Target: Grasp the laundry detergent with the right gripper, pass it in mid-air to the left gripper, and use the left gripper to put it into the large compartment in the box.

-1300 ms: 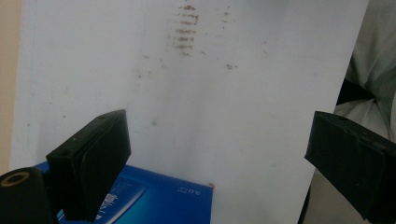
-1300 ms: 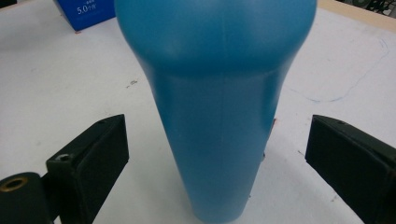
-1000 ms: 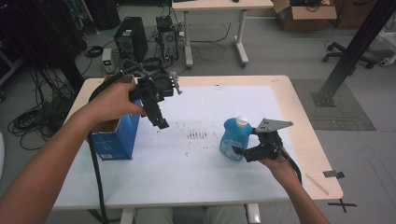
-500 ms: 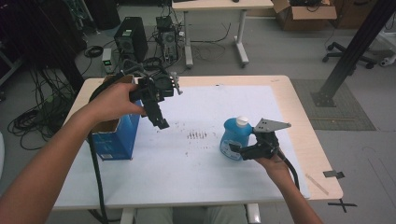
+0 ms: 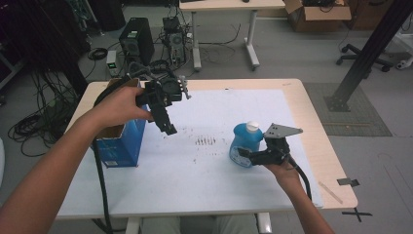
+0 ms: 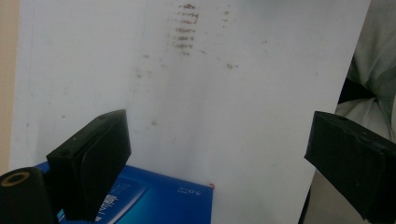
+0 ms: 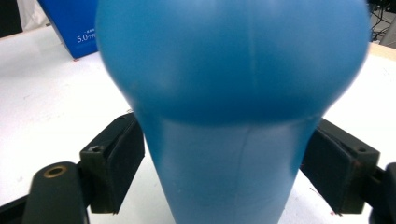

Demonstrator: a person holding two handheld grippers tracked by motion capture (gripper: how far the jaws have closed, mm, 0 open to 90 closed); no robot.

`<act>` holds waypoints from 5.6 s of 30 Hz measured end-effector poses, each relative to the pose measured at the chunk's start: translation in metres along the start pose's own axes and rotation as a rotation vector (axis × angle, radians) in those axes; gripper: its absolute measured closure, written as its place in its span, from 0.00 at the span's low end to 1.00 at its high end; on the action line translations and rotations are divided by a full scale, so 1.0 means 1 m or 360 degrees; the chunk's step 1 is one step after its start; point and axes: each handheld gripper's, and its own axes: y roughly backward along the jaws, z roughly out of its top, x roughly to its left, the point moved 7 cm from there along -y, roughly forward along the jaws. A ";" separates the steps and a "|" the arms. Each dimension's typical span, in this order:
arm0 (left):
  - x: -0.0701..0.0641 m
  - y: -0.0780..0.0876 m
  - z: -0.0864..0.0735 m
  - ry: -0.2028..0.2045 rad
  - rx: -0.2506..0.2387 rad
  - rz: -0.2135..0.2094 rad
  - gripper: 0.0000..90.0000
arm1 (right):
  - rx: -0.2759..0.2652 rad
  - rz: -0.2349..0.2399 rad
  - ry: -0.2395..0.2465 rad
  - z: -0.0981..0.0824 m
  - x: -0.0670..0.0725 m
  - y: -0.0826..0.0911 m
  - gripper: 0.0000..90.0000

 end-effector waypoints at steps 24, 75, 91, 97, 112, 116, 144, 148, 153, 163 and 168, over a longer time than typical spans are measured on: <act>0.000 -0.001 0.001 -0.0007 0.0004 -0.0002 0.08 | -0.0024 -0.0008 0.0033 -0.002 0.002 0.001 0.36; -0.011 0.012 0.007 -0.0036 -0.0036 0.0007 0.08 | -0.0041 0.0142 0.0223 0.041 0.020 0.035 0.48; -0.037 0.028 0.025 -0.0129 -0.0042 0.0014 0.08 | 0.0046 0.0432 0.0345 0.061 0.045 0.044 0.48; -0.053 0.037 0.036 -0.0196 -0.0040 0.0013 0.08 | 0.0061 0.0518 0.0405 0.071 0.055 0.037 0.48; -0.065 0.044 0.047 -0.0234 -0.0040 -0.0036 0.08 | 0.0063 0.0680 0.0530 0.098 0.079 0.016 0.48; -0.068 0.046 0.047 -0.0243 -0.0034 -0.0046 0.08 | 0.0067 0.0729 0.0567 0.105 0.086 0.009 0.48; -0.075 0.042 0.054 -0.0276 -0.0033 -0.0084 0.08 | 0.0098 0.0884 0.0664 0.121 0.116 -0.024 0.49; -0.075 0.038 0.055 -0.0282 -0.0023 -0.0090 0.10 | 0.0101 0.0890 0.0654 0.121 0.117 -0.025 0.49; -0.074 0.033 0.055 -0.0286 -0.0016 -0.0096 0.10 | 0.0101 0.0896 0.0658 0.122 0.118 -0.027 0.49; -0.074 0.020 0.057 -0.0297 0.0005 -0.0121 0.13 | 0.0097 0.0894 0.0655 0.123 0.117 -0.027 0.48; -0.074 0.018 0.058 -0.0302 0.0007 -0.0133 0.15 | 0.0092 0.0894 0.0660 0.124 0.117 -0.027 0.49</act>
